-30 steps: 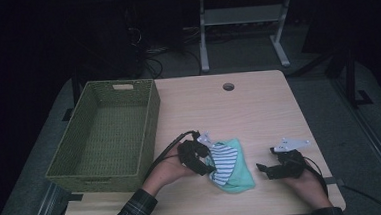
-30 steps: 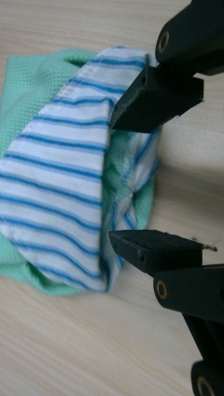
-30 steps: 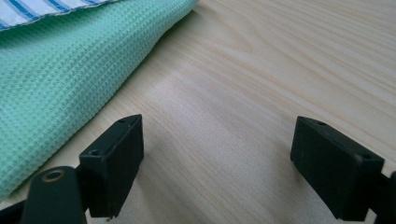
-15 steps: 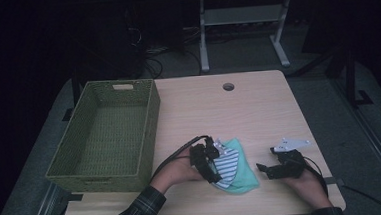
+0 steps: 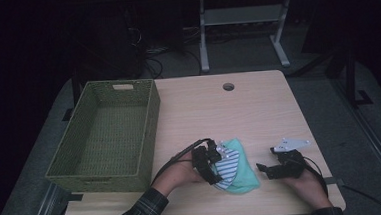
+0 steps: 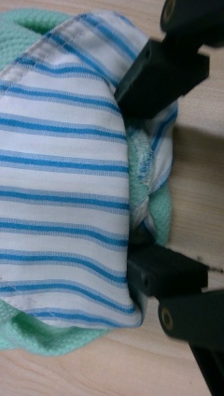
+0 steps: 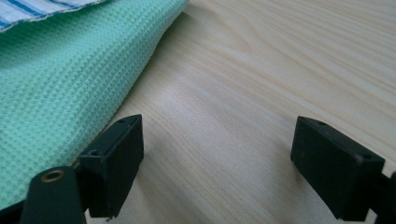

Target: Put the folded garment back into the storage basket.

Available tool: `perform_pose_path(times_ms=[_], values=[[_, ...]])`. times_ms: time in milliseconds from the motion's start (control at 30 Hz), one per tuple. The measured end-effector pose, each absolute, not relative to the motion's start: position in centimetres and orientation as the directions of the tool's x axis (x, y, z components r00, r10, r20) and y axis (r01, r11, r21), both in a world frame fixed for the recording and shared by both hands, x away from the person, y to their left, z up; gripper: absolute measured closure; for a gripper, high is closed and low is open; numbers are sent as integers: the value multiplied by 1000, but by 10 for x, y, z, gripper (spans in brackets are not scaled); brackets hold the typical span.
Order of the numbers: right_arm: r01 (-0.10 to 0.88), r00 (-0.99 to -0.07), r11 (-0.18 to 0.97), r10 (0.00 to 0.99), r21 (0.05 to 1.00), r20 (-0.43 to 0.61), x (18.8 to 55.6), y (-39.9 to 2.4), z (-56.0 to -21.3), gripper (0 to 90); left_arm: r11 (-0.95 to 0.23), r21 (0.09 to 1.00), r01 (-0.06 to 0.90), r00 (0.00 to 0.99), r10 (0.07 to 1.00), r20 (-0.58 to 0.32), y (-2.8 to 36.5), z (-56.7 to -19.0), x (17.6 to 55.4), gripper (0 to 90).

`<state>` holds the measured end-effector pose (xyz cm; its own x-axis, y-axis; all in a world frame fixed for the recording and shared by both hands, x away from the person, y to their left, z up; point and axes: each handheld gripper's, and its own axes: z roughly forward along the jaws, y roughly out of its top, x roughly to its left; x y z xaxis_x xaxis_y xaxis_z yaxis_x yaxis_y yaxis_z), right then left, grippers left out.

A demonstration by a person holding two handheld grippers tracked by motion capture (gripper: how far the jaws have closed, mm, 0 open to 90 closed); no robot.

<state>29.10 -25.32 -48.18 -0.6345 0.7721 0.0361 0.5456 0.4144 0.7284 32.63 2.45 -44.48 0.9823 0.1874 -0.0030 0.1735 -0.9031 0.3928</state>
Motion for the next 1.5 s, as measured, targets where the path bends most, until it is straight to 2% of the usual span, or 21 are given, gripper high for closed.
perform_pose_path(times_ms=[233, 333, 433, 1067, 1500], values=[[545, -635, 415, 772, 729, 35, 291, -253, -482, 170, -895, 408, 179, 980, 201, 11, 27, -443, 327, 526], [544, -635, 415, 771, 729, 35, 291, -253, -482, 170, -893, 411, 182, 978, 207, 18, 28, -442, 329, 648], [543, -636, 416, 771, 729, 34, 291, -253, -482, 170, -889, 418, 187, 977, 214, 19, 29, -442, 329, 698], [547, -635, 414, 771, 728, 38, 291, -253, -482, 169, -858, 477, 189, 979, 200, -28, 33, -432, 328, 733], [547, -634, 413, 772, 728, 39, 291, -253, -482, 169, -810, 532, 245, 968, 230, -97, 43, -413, 329, 733]])
